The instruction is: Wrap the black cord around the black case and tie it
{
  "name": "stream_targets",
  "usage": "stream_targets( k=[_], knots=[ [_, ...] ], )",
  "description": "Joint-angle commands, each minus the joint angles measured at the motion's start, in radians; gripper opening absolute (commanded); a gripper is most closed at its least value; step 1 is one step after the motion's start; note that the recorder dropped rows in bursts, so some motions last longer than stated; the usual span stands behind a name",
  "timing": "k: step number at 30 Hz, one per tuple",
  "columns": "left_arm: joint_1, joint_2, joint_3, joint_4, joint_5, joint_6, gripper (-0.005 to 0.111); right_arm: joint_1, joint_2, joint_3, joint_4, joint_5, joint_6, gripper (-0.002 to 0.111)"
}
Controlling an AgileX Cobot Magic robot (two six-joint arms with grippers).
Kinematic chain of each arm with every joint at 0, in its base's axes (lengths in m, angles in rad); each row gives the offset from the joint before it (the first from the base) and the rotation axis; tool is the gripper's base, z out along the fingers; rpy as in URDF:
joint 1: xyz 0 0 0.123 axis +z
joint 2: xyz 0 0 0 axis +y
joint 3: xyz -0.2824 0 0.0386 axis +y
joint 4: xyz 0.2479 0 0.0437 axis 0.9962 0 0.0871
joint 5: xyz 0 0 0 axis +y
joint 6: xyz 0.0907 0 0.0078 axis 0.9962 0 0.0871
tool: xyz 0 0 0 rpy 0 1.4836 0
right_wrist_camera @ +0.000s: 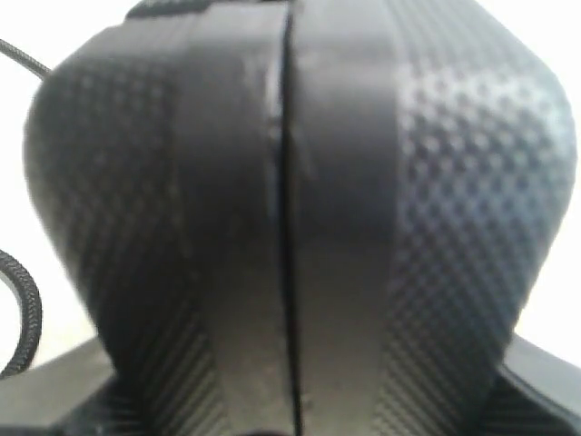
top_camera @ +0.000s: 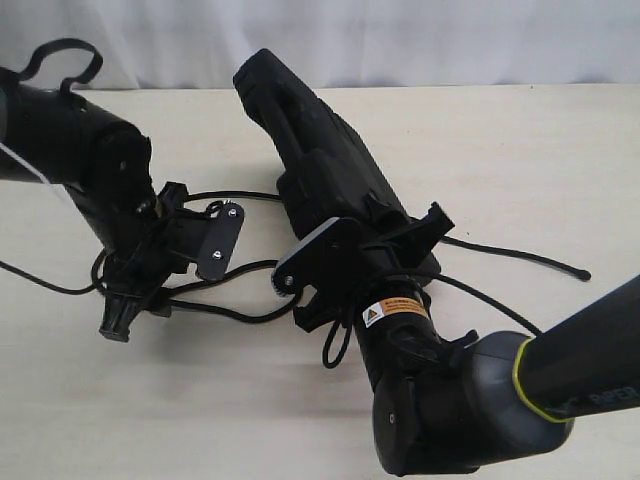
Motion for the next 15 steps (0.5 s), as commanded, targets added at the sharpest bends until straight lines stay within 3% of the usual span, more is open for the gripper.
stream_targets(
  k=[1, 13, 15],
  knots=[
    [-0.001, 0.011, 0.046, 0.004, -0.11, 0.003, 0.051, -0.001, -0.013, -0.002, 0.035, -0.002, 0.025, 0.006],
    [0.039, 0.115, 0.033, 0.0, -0.122, -0.076, 0.051, -0.001, -0.013, -0.002, 0.041, 0.029, 0.025, 0.006],
    [0.041, 0.131, 0.024, 0.0, -0.086, -0.08, 0.042, -0.001, -0.013, -0.002, 0.041, 0.032, 0.025, 0.006]
  ],
)
